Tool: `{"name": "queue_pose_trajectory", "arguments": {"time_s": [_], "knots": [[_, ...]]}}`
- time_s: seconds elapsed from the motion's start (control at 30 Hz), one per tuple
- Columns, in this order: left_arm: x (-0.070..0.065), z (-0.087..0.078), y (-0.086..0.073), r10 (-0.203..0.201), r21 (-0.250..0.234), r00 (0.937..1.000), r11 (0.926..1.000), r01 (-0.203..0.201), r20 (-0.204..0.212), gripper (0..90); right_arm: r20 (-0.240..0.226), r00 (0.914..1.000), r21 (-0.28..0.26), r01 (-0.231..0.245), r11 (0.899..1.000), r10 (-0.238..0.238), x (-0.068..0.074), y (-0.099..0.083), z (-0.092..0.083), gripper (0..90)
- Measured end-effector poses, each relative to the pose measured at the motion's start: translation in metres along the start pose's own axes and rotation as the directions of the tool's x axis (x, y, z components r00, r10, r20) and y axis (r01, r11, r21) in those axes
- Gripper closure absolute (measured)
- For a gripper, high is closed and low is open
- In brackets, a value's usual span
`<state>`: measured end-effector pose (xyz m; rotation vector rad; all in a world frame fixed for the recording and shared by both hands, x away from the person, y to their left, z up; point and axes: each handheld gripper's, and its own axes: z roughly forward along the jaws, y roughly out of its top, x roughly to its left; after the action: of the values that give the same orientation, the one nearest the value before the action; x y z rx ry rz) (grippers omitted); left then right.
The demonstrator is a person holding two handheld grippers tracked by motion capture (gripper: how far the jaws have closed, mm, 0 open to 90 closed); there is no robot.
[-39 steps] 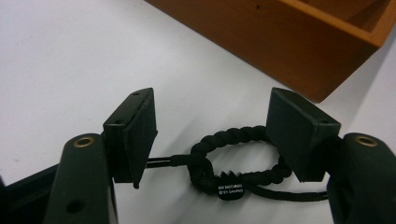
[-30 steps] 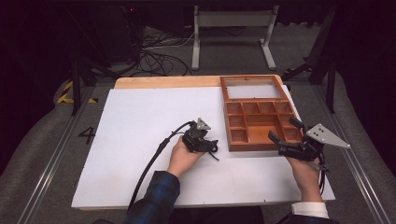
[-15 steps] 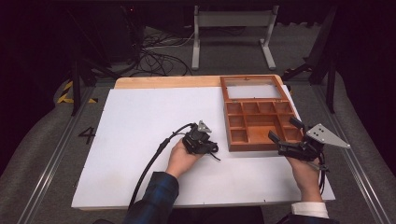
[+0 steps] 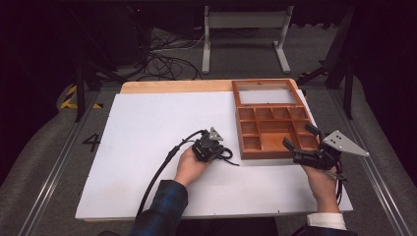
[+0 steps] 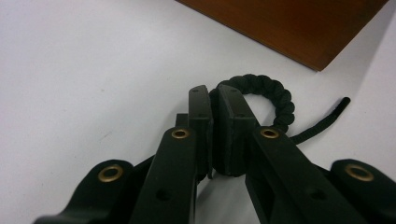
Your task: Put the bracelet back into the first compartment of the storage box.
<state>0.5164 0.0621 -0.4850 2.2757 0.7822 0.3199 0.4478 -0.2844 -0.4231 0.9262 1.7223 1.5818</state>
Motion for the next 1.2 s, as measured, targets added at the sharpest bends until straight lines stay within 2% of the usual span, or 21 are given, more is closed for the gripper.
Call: {"name": "queue_pose_trajectory", "arguments": {"time_s": [0.27, 0.4, 0.73, 0.87, 1.2], "knots": [[0.004, -0.009, 0.009, 0.007, -0.038, 0.9998, 0.9993, -0.008, -0.020, 84.3, 0.002, 1.0000, 0.003, 0.004, 1.000, -0.004, -0.001, 0.000, 0.000, 3.5], [0.006, -0.013, 0.016, 0.019, -0.049, 0.9993, 0.9986, -0.021, -0.031, 84.2, 0.002, 1.0000, -0.002, 0.002, 1.000, -0.002, -0.001, 0.000, 0.000, 3.5], [0.012, -0.024, 0.034, 0.019, -0.090, 0.9987, 0.9956, -0.024, -0.048, 84.2, 0.002, 1.0000, -0.004, -0.004, 1.000, 0.004, -0.002, -0.001, -0.001, 3.5], [0.015, -0.027, 0.039, 0.004, -0.111, 0.9988, 0.9938, -0.009, -0.048, 84.2, 0.000, 1.0000, -0.005, -0.007, 1.000, 0.007, -0.002, -0.001, -0.001, 3.5], [0.019, -0.031, 0.053, -0.003, -0.140, 0.9978, 0.9902, -0.006, -0.067, 84.2, -0.005, 1.0000, -0.007, -0.007, 1.000, 0.007, -0.003, -0.001, -0.001, 3.5]]}}
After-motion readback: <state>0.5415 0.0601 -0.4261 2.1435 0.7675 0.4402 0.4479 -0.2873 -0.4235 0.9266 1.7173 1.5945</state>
